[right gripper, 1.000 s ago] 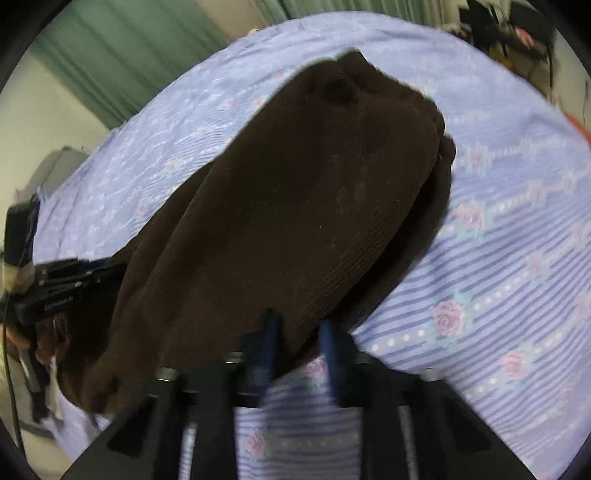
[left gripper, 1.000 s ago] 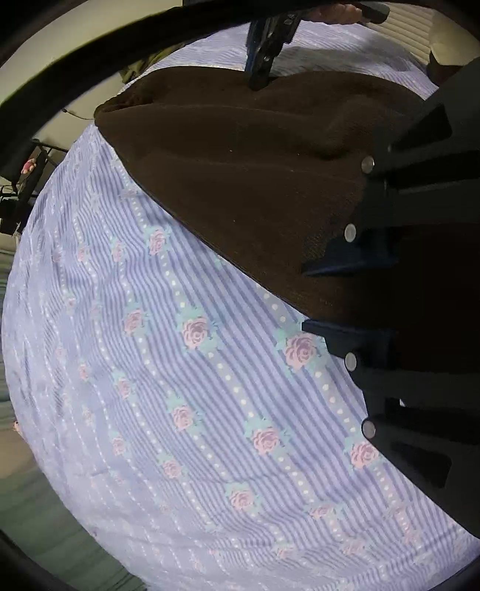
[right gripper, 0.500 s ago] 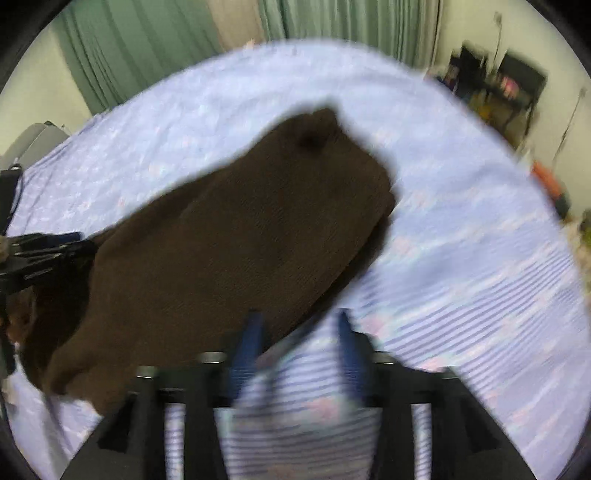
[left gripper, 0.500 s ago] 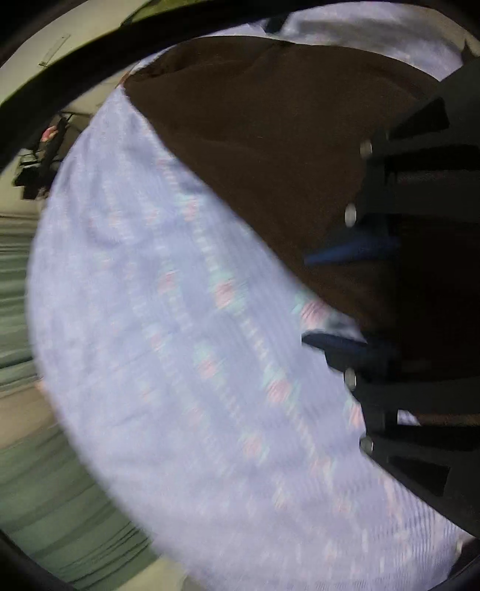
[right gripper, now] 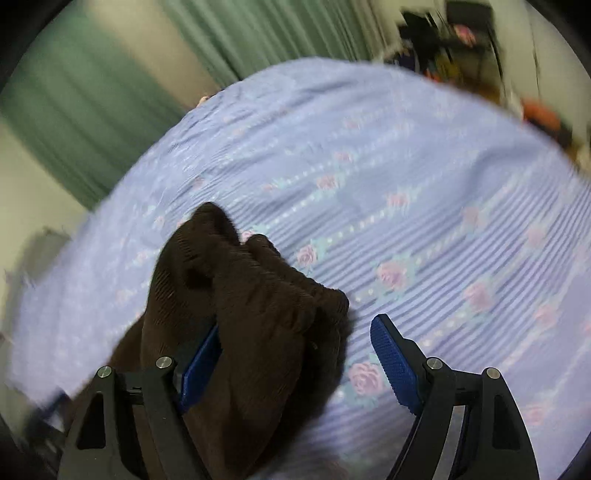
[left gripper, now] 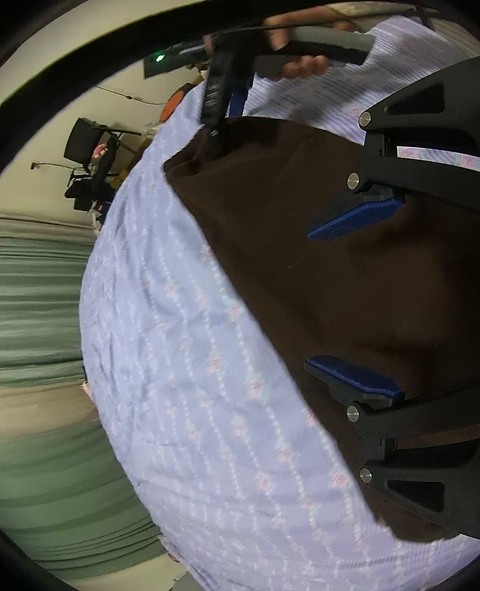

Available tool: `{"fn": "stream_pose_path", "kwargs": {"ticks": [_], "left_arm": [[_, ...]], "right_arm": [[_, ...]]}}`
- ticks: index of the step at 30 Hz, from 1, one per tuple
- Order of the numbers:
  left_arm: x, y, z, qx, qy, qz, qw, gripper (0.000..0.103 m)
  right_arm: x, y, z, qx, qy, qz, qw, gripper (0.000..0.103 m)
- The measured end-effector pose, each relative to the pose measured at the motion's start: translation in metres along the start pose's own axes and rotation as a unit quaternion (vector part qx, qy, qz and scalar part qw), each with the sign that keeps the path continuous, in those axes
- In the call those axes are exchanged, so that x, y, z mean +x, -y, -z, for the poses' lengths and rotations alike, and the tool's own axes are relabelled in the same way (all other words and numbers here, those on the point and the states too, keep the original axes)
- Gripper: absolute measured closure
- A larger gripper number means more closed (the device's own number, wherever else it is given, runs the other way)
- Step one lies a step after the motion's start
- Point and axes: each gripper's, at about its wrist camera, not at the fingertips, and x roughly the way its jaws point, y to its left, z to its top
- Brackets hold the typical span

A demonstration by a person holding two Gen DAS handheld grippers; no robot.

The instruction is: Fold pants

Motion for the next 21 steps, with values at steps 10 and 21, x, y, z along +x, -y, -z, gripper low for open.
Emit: {"fn": "stream_pose_path", "kwargs": {"ticks": [10, 21], "left_arm": [[0.011, 0.003, 0.015, -0.047, -0.023, 0.012, 0.9986, 0.040], [0.062, 0.014, 0.015, -0.084, -0.073, 0.057, 0.9922, 0.084]], "right_arm": [[-0.006, 0.006, 0.000, 0.017, -0.004, -0.043, 0.999, 0.071], [-0.066, -0.004, 0.021, -0.028, 0.026, 0.028, 0.999, 0.071]]}}
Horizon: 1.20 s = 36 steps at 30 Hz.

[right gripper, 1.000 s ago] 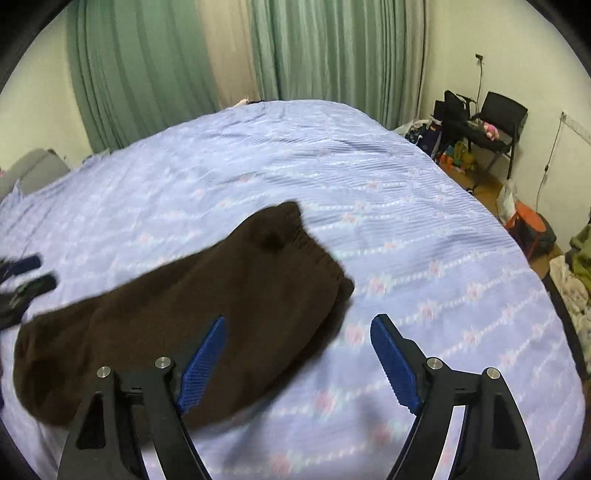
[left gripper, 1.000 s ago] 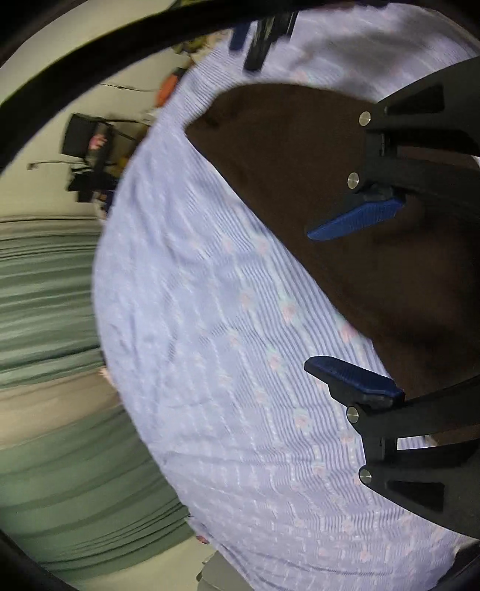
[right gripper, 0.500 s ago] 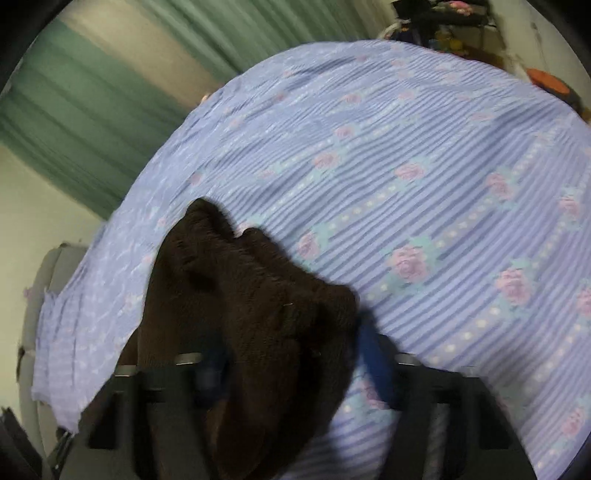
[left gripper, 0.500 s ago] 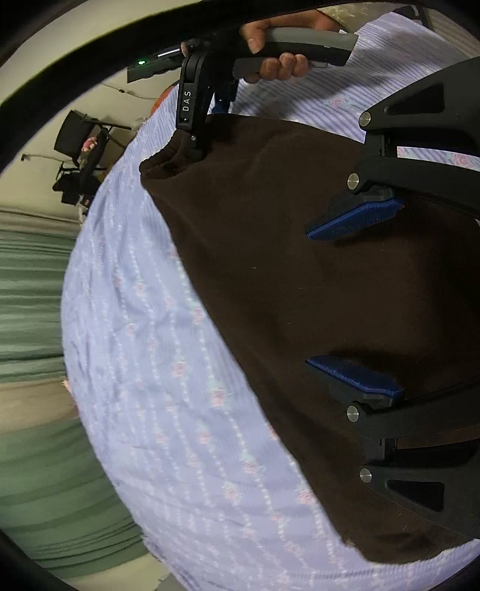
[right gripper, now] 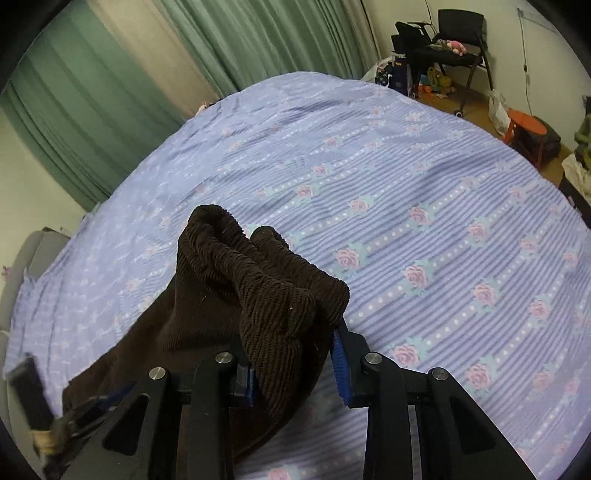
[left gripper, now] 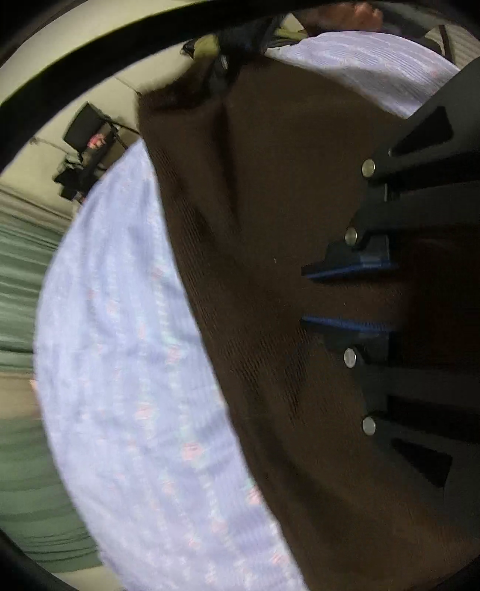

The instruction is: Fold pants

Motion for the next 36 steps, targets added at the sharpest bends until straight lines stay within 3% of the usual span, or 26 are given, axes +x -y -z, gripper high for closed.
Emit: {"fn": "stream_pose_path", "kwargs": {"ticks": [4, 6, 9, 13, 17, 24, 31, 36], "left_arm": [[0.003, -0.016, -0.007, -0.049, -0.024, 0.030, 0.9981, 0.084], [-0.016, -0.027, -0.012, -0.083, -0.022, 0.038, 0.9956, 0.081], [-0.073, -0.043, -0.012, -0.100, 0.030, 0.018, 0.9943, 0.065], [-0.157, -0.065, 0.007, -0.078, 0.085, -0.039, 0.9926, 0.061], [-0.216, -0.085, 0.033, -0.071, 0.104, -0.090, 0.9880, 0.058], [-0.285, -0.142, 0.112, -0.126, 0.109, -0.132, 0.9772, 0.058], [-0.306, -0.173, 0.167, -0.167, 0.100, -0.156, 0.9685, 0.058], [-0.311, -0.199, 0.204, -0.198, 0.089, -0.172, 0.9608, 0.058]], "right_arm": [[-0.025, -0.020, -0.004, -0.034, 0.016, 0.010, 0.999, 0.071], [-0.039, -0.040, -0.003, -0.064, 0.030, 0.030, 0.997, 0.071], [-0.062, -0.066, -0.004, -0.083, 0.046, 0.045, 0.994, 0.071], [-0.090, -0.111, 0.000, -0.122, 0.066, 0.065, 0.988, 0.070], [-0.109, -0.172, 0.016, -0.174, 0.085, 0.057, 0.980, 0.070], [-0.112, -0.297, 0.075, -0.282, 0.114, 0.052, 0.951, 0.070], [-0.091, -0.393, 0.159, -0.388, 0.086, 0.026, 0.917, 0.070], [-0.058, -0.433, 0.223, -0.456, 0.041, 0.009, 0.889, 0.070]]}}
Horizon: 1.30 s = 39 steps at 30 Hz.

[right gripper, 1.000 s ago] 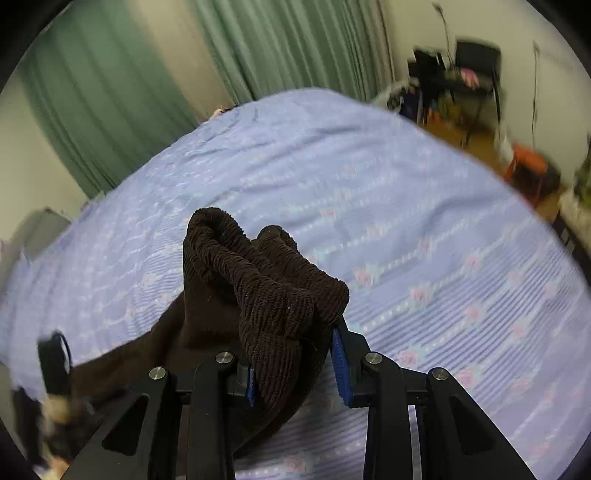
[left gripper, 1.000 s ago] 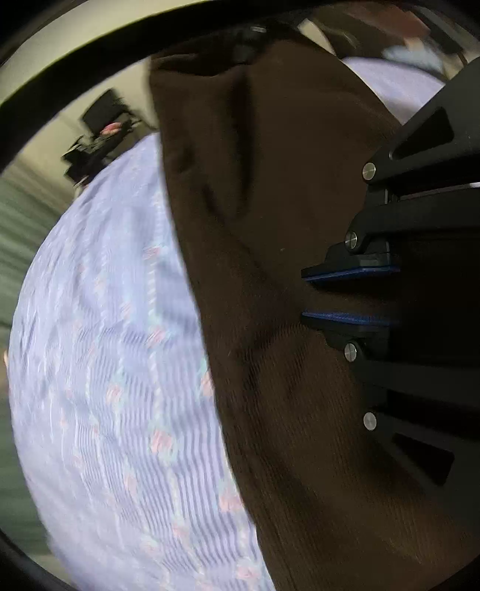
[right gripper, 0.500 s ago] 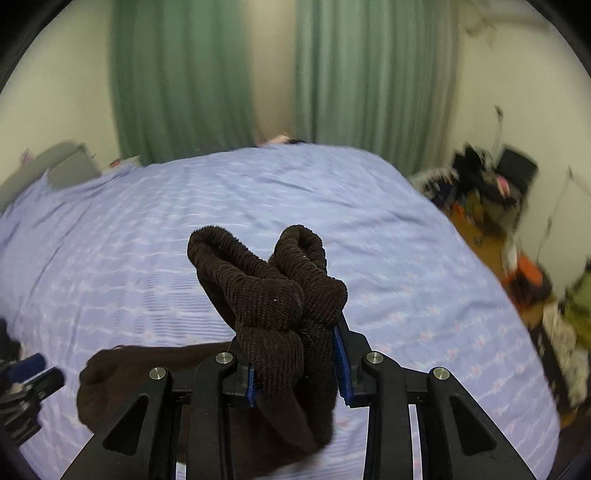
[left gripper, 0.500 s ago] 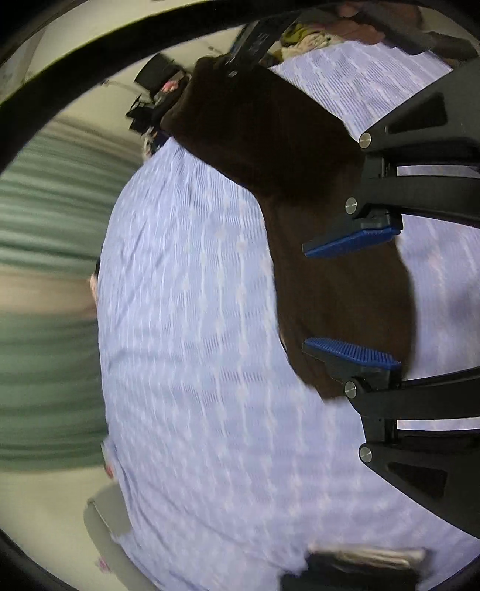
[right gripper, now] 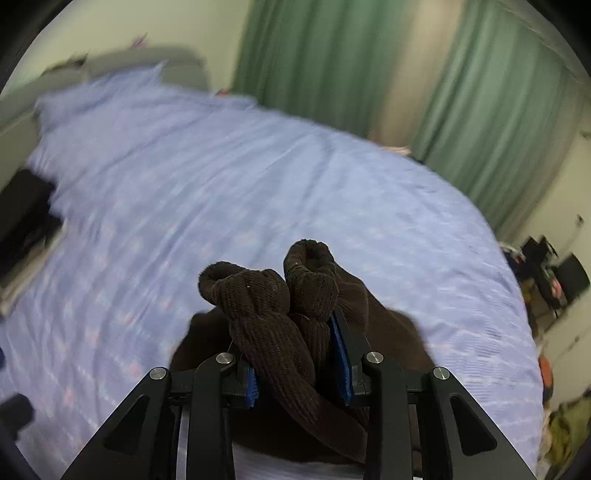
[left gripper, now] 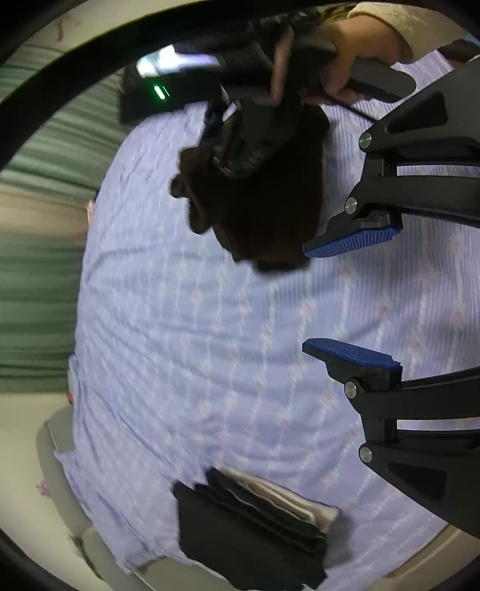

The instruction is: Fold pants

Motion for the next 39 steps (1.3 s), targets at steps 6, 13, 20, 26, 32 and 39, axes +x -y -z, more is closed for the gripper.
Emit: {"fn": "stream_pose_path", "kwargs": {"ticks": [6, 13, 20, 26, 32, 39], "left_arm": [[0.008, -0.018, 0.004, 0.001, -0.001, -0.022, 0.9997, 0.039], [0.010, -0.015, -0.017, 0.016, 0.012, -0.039, 0.9990, 0.027], [0.002, 0.016, -0.042, 0.054, 0.034, -0.028, 0.9976, 0.024], [0.019, 0.067, -0.064, 0.092, 0.043, 0.024, 0.9946, 0.024], [0.075, 0.109, -0.093, 0.092, -0.003, 0.048, 0.9946, 0.024], [0.142, 0.127, -0.104, 0.056, -0.087, 0.036, 0.9940, 0.024]], "right_arm": [[0.020, -0.036, 0.018, -0.046, -0.030, 0.003, 0.998, 0.062], [-0.007, -0.015, 0.016, -0.004, -0.020, -0.064, 0.998, 0.015], [-0.073, 0.026, 0.026, 0.032, 0.035, -0.044, 0.998, 0.014], [-0.073, 0.132, 0.069, 0.154, 0.002, -0.012, 0.988, 0.014], [-0.034, 0.199, 0.130, 0.265, -0.076, -0.034, 0.961, 0.015], [0.003, 0.186, 0.170, 0.275, -0.115, -0.099, 0.949, 0.016]]}}
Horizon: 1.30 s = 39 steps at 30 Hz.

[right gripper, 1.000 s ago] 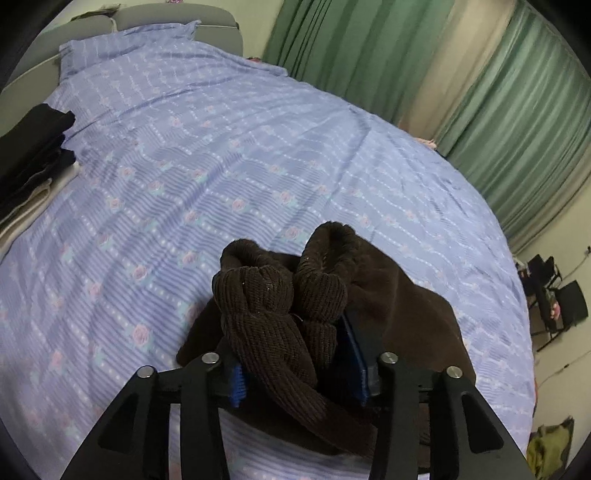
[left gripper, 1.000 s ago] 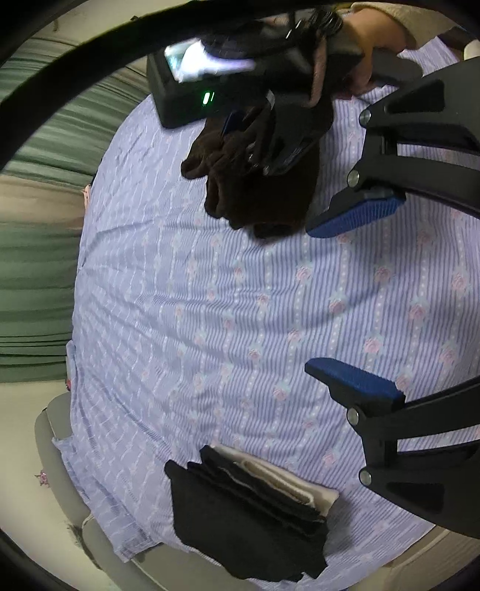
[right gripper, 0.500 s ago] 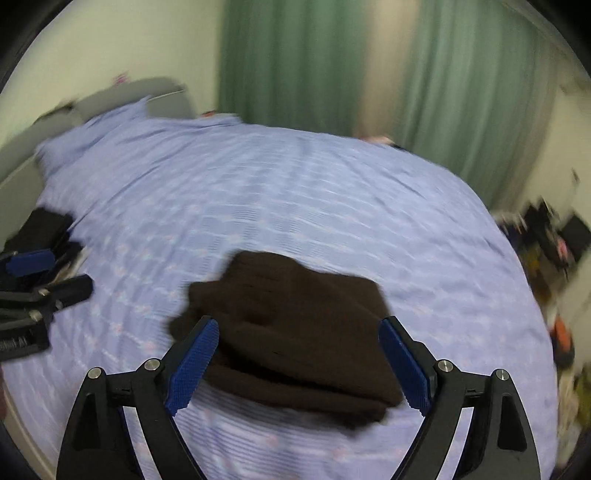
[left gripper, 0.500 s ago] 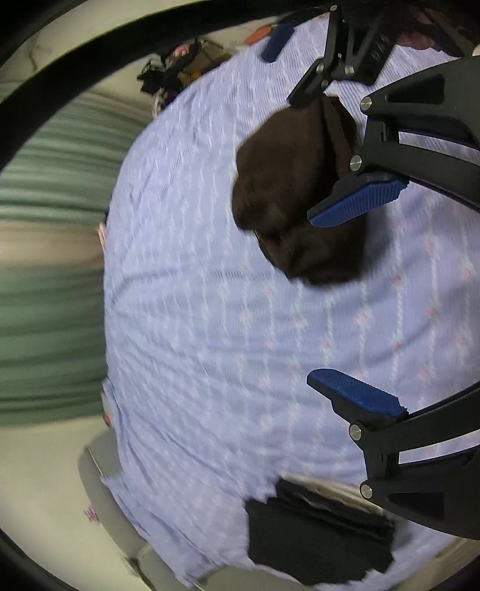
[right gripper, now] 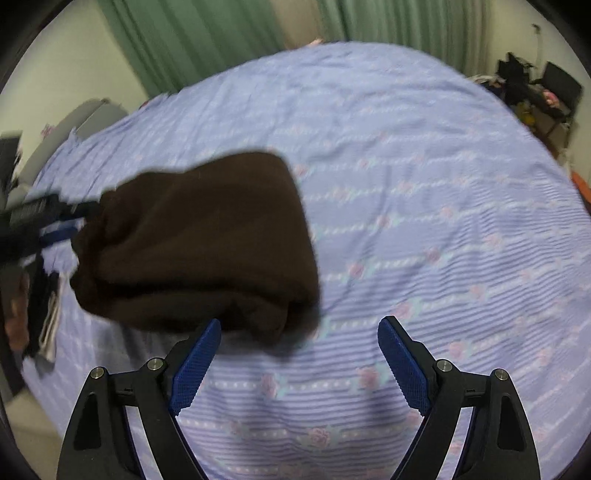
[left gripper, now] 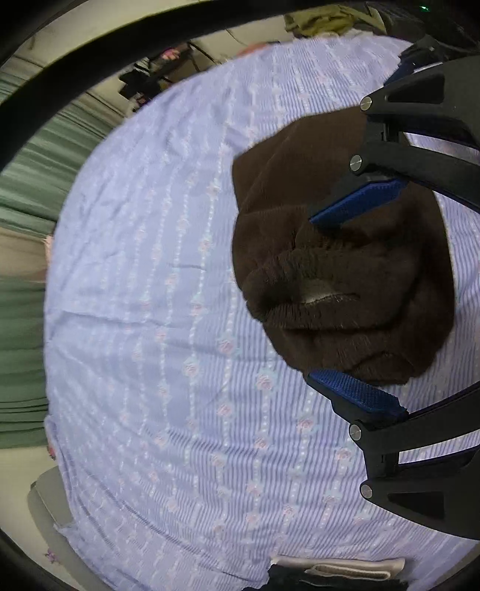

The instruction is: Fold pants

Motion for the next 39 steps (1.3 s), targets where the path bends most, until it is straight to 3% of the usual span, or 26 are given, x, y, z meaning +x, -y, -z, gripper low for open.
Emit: {"fn": "stream_pose_path", "kwargs": {"ticks": [4, 6, 9, 12, 14, 18, 22, 25, 27, 29, 32, 37, 39], "left_arm": [[0.023, 0.010, 0.002, 0.017, -0.035, -0.011, 0.9992, 0.029], [0.027, 0.012, 0.004, 0.026, -0.036, -0.006, 0.9990, 0.063], [0.009, 0.011, 0.003, 0.030, -0.015, 0.007, 0.9994, 0.072], [-0.035, 0.007, 0.004, 0.021, 0.030, 0.032, 0.9988, 0.072], [-0.051, 0.002, 0.009, 0.016, 0.039, 0.031, 0.9986, 0.072], [-0.042, -0.018, 0.030, 0.006, 0.011, 0.014, 0.9998, 0.071], [-0.013, -0.047, 0.048, -0.051, -0.035, 0.030, 0.9976, 0.069], [-0.004, -0.056, 0.063, -0.065, -0.047, 0.009, 0.9968, 0.050], [-0.001, -0.064, 0.071, -0.085, -0.050, 0.003, 0.9951, 0.030], [0.008, -0.072, 0.076, -0.103, -0.064, 0.018, 0.9924, 0.026], [0.027, -0.082, 0.084, -0.144, -0.088, 0.048, 0.9845, 0.021], [0.052, -0.096, 0.098, -0.235, -0.098, 0.130, 0.9584, 0.023], [0.056, -0.097, 0.102, -0.254, -0.094, 0.157, 0.9497, 0.038]], "right_arm": [[0.037, -0.002, 0.006, -0.030, -0.039, 0.000, 0.999, 0.032], [0.041, 0.000, 0.003, -0.026, -0.040, -0.004, 0.999, 0.034], [0.032, 0.001, -0.003, -0.030, -0.020, -0.001, 0.999, 0.034], [0.024, -0.002, -0.006, -0.041, -0.005, 0.004, 0.999, 0.036], [0.021, -0.008, -0.007, -0.048, -0.003, 0.004, 0.999, 0.036], [0.008, -0.020, -0.005, -0.066, 0.011, 0.002, 0.998, 0.036], [0.008, -0.029, -0.002, -0.091, 0.013, 0.010, 0.996, 0.036], [0.009, -0.033, -0.003, -0.106, 0.014, 0.009, 0.994, 0.036], [0.010, -0.035, -0.003, -0.117, 0.016, 0.015, 0.993, 0.036], [0.010, -0.037, -0.004, -0.128, 0.019, 0.019, 0.991, 0.036], [0.014, -0.035, -0.007, -0.135, 0.017, 0.017, 0.991, 0.036], [0.019, -0.034, -0.012, -0.151, 0.020, 0.024, 0.988, 0.036], [0.019, -0.035, -0.013, -0.157, 0.021, 0.024, 0.987, 0.036]]}}
